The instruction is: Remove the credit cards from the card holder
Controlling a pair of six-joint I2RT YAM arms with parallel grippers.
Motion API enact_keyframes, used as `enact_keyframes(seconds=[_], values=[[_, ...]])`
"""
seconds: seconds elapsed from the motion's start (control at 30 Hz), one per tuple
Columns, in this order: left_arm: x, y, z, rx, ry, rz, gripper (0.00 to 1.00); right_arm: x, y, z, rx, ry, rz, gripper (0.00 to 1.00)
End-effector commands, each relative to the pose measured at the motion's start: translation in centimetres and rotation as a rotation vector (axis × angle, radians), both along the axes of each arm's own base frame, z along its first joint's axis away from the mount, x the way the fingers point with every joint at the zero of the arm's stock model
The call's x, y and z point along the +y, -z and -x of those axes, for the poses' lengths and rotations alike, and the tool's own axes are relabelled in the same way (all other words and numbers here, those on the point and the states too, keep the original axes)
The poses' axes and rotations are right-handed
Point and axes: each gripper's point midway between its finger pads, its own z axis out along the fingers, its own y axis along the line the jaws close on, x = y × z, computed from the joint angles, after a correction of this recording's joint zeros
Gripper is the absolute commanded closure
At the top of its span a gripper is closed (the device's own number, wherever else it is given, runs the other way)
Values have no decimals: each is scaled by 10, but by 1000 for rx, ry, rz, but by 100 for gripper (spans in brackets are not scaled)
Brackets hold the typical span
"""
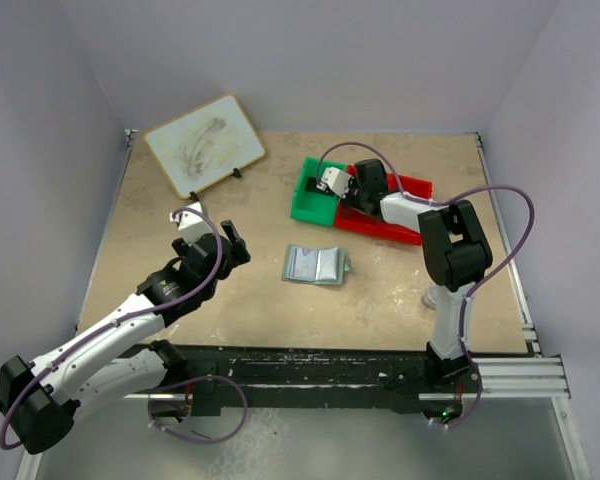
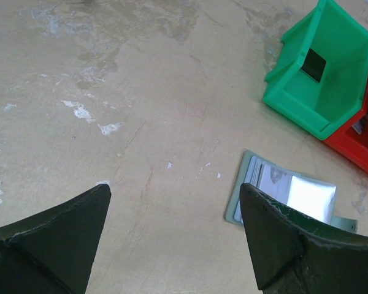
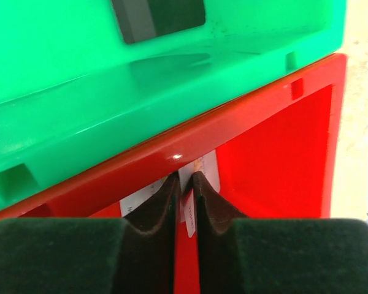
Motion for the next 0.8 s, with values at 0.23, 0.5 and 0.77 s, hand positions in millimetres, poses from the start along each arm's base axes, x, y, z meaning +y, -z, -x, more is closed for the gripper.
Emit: enact_keyframes(seconds=[0.23, 0.5, 0.77], values=[[0, -12, -4, -29, -8, 17, 16, 4, -38, 10, 39, -2, -140, 70], [-6, -8, -5, -16, 6, 25, 16, 6, -56, 11, 56, 163, -321, 66], [-11, -6, -7, -14, 16, 37, 16, 17, -30, 32, 346, 590, -616, 93]])
